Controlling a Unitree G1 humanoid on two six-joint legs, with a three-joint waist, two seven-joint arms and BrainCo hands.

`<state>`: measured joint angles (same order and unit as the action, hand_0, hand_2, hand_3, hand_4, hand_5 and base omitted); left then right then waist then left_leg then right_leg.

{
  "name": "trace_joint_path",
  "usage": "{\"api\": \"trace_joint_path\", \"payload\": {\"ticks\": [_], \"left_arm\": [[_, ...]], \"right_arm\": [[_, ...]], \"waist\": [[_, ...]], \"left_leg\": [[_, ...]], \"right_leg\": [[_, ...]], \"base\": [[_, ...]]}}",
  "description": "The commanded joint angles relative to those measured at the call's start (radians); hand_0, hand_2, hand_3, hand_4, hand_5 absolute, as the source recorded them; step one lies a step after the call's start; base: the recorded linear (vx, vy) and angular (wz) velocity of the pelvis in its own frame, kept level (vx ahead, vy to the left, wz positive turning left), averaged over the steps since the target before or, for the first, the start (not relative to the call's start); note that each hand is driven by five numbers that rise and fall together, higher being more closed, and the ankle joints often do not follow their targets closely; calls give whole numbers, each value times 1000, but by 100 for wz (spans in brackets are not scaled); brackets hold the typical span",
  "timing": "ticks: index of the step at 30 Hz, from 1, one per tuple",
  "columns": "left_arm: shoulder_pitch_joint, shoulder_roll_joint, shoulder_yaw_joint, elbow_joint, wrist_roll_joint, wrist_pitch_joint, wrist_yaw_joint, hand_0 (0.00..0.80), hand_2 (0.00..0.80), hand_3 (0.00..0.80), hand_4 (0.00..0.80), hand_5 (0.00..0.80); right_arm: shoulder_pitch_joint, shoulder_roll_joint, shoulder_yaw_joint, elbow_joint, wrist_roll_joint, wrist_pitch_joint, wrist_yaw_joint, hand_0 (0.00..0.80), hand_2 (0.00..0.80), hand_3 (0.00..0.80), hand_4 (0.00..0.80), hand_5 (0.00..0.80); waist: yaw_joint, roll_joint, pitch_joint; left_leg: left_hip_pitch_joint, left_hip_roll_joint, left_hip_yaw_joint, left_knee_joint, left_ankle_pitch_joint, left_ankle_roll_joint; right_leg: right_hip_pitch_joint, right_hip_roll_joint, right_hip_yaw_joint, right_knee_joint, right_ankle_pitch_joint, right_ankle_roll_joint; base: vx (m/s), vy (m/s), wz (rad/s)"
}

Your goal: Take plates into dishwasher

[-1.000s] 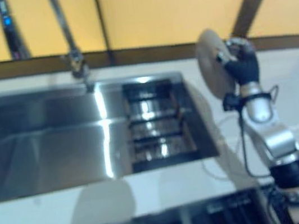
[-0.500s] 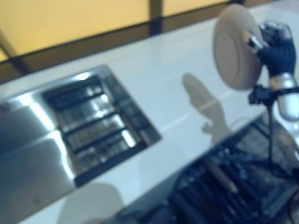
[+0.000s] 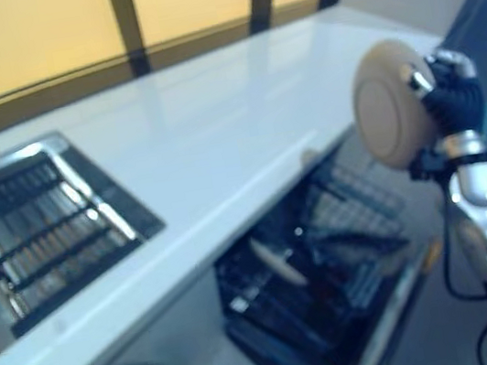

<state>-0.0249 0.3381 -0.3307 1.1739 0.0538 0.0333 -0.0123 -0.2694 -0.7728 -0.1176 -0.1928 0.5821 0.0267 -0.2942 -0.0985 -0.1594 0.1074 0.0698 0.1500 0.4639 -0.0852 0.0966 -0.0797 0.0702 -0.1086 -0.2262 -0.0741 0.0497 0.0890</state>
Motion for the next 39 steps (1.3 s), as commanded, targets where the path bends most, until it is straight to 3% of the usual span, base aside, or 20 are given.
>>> {"api": "trace_joint_path", "payload": {"ticks": [1, 7, 16, 36, 39], "left_arm": [[-40, -8, -8, 13, 2, -25, 6, 0, 0, 0, 0, 0], [-43, -33, -15, -9, 19, -35, -4, 0, 0, 0, 0, 0], [-73, -35, -23, -11, 4, -31, -7, 0, 0, 0, 0, 0], [-95, -16, -14, -54, 9, -27, -27, 0, 0, 0, 0, 0], [-102, -12, -19, -70, 11, -18, -34, 0, 0, 0, 0, 0]], "right_arm": [[-68, -8, -29, -22, -22, -26, 19, 800, 800, 800, 800, 800], [-55, -29, -7, -11, -70, 41, 88, 800, 800, 800, 800, 800], [-14, -14, 37, 36, -146, 93, 167, 800, 800, 800, 800, 800], [140, -15, 32, 172, -352, 73, 274, 800, 800, 800, 800, 800], [132, -9, 49, 204, -384, 66, 281, 800, 800, 800, 800, 800]], "waist": [[20, 38, 5], [8, 55, 15], [-17, 79, 42], [-38, 97, 96], [-36, 101, 104]], "left_leg": [[-25, -22, -16, 28, -53, 65], [-52, 2, -30, 33, -23, 27], [-80, 38, -28, 21, 20, -7], [-104, 72, -40, 42, 37, -31], [-98, 67, -58, 38, 24, -43]], "right_leg": [[10, -26, 15, 80, -23, 37], [-3, 0, 15, 53, -28, 0], [-23, 27, 6, 45, -33, -22], [-63, 40, -9, 81, -46, -36], [-55, 38, -6, 82, -60, -29]], "base": [[-53, -145, 2], [-75, -150, 2], [-59, -83, 2], [-27, -40, 3], [35, -6, 0]]}}
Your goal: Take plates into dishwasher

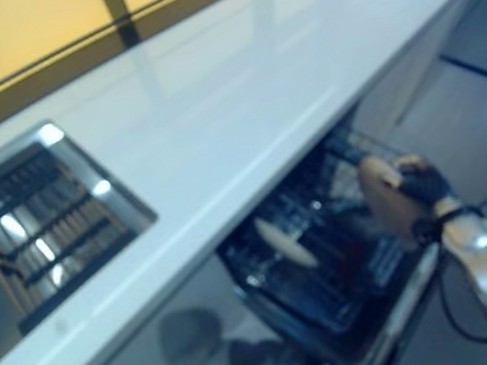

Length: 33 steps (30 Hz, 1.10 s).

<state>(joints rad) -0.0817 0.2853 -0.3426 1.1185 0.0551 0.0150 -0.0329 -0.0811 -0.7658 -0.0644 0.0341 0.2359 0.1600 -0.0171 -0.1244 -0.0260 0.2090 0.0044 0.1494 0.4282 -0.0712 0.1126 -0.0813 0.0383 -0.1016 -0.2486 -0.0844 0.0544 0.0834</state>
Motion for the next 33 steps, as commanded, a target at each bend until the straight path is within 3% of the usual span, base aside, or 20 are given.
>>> {"api": "trace_joint_path", "payload": {"ticks": [1, 2, 6, 7, 19, 33], "left_arm": [[-47, 41, -8, -17, 10, 1, -13, 0, 0, 0, 0, 0], [-49, 42, -7, -20, 11, 2, -14, 0, 0, 0, 0, 0], [-56, 45, -18, -31, 17, 9, -23, 0, 0, 0, 0, 0], [-58, 46, -18, -33, 18, 9, -24, 0, 0, 0, 0, 0], [-73, 40, -46, -63, 32, 26, -43, 0, 0, 0, 0, 0], [-87, 45, -65, -74, 33, 27, -47, 0, 0, 0, 0, 0]], "right_arm": [[-58, -16, -1, -20, -38, -66, 3, 800, 800, 800, 800, 800], [-61, -15, 2, -17, -43, -65, 2, 800, 800, 800, 800, 800], [-89, 3, 36, 30, -74, -73, -21, 800, 800, 800, 800, 800], [-96, 7, 41, 36, -82, -74, -25, 800, 800, 800, 800, 800], [-222, 46, 130, 129, -166, -54, -80, 800, 800, 800, 800, 800], [-337, 30, 172, 194, -237, -24, -122, 800, 800, 800, 800, 800]], "waist": [[-10, -32, 6], [-8, -32, 12], [0, -24, 23], [3, -24, 27], [33, -9, 55], [66, -3, 88]], "left_leg": [[-34, 68, -23, 24, 8, -42], [-45, 72, -10, 29, 24, -32], [-44, 66, -31, 26, 10, -44], [-56, 70, -19, 32, 26, -34], [-72, 64, -44, 34, 26, -35], [-96, 56, -74, 38, 27, -36]], "right_leg": [[-24, 31, 16, 93, -65, -23], [-34, 32, 10, 94, -51, -31], [-27, 27, 11, 95, -66, -23], [-38, 28, 4, 95, -52, -30], [-47, 19, -10, 104, -56, -32], [-68, 16, -25, 122, -63, -36]], "base": [[0, 0, 0], [-12, -14, 7], [-14, -15, 11], [-74, -26, 5], [-5, -5, 1], [7, -12, 5]]}}
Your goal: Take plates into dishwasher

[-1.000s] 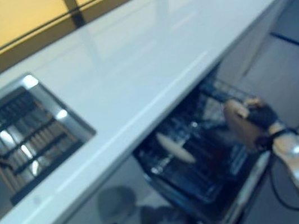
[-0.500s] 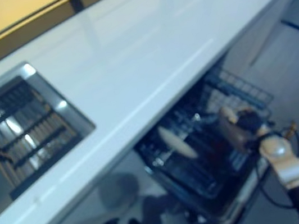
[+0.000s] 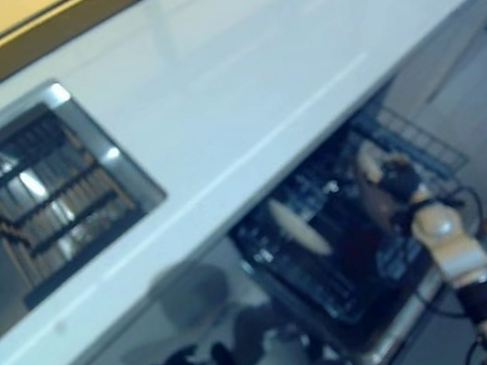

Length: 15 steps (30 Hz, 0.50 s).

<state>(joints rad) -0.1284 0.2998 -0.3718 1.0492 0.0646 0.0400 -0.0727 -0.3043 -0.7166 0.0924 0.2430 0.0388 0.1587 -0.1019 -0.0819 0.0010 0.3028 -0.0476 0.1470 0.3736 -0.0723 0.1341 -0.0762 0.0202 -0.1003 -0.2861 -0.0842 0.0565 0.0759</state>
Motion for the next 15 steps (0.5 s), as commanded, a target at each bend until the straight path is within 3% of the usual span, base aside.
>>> {"api": "trace_joint_path", "payload": {"ticks": [1, 6, 15], "left_arm": [[-41, 32, -37, -6, 21, 3, -7, 0, 0, 0, 0, 0], [-48, 39, -40, -19, 19, 1, -6, 0, 0, 0, 0, 0], [-54, 65, -41, -37, 8, -3, -4, 0, 0, 0, 0, 0]], "right_arm": [[-121, -24, 21, -9, -47, -18, -37, 800, 800, 800, 800, 800], [-163, -53, 44, 31, -79, -5, -18, 800, 800, 800, 800, 800], [-205, -129, 70, 111, -126, -41, 37, 800, 800, 800, 800, 800]], "waist": [[26, -29, -3], [42, -24, 15], [65, -23, 39]], "left_leg": [[-48, 58, -22, 40, 6, -41], [-59, 52, -41, 35, 10, -41], [-67, 38, -63, 31, 10, -37]], "right_leg": [[-53, 14, 12, 124, -66, -29], [-68, 12, 5, 139, -70, -30], [-82, 7, -7, 157, -74, -28]], "base": [[0, 0, 0], [-7, -7, 5], [-6, -19, 9]]}}
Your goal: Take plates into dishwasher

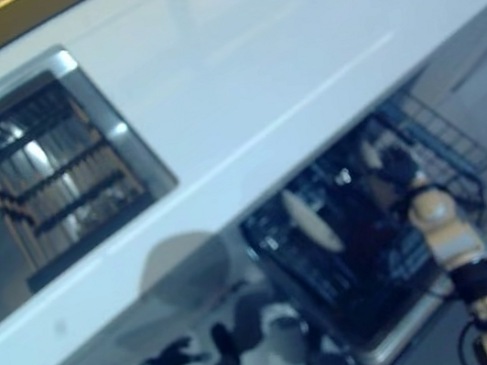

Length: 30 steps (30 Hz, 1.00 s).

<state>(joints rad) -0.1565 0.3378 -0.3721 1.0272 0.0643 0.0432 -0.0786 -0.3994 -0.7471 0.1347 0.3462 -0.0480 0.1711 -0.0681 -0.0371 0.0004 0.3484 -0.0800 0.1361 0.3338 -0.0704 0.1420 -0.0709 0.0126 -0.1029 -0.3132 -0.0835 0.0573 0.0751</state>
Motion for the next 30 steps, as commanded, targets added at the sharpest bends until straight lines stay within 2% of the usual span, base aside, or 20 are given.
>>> {"api": "trace_joint_path", "payload": {"ticks": [1, 15, 30], "left_arm": [[-26, 32, -40, -19, 7, -8, 0, 0, 0, 0, 0, 0], [-15, 77, -34, -47, -1, -18, -9, 0, 0, 0, 0, 0], [-33, 93, -39, -58, -12, -12, -9, 0, 0, 0, 0, 0]], "right_arm": [[-117, -111, 29, 18, -44, -55, 10, 800, 800, 800, 800, 800], [-103, -200, 36, 84, -96, -94, 59, 800, 800, 800, 800, 800], [-130, -198, 54, 124, -111, -80, 48, 800, 800, 800, 800, 800]], "waist": [[23, -21, -3], [43, -28, 27], [52, -22, 56]], "left_leg": [[-36, 48, -27, 28, 2, -42], [-47, 44, -48, 25, 3, -37], [-64, 41, -55, 28, 2, -35]], "right_leg": [[-78, 10, 18, 159, -75, -27], [-95, 14, 8, 184, -83, -24], [-117, 10, 3, 198, -86, -23]], "base": [[-27, -27, 17], [-11, -34, 5], [-3, -7, 1]]}}
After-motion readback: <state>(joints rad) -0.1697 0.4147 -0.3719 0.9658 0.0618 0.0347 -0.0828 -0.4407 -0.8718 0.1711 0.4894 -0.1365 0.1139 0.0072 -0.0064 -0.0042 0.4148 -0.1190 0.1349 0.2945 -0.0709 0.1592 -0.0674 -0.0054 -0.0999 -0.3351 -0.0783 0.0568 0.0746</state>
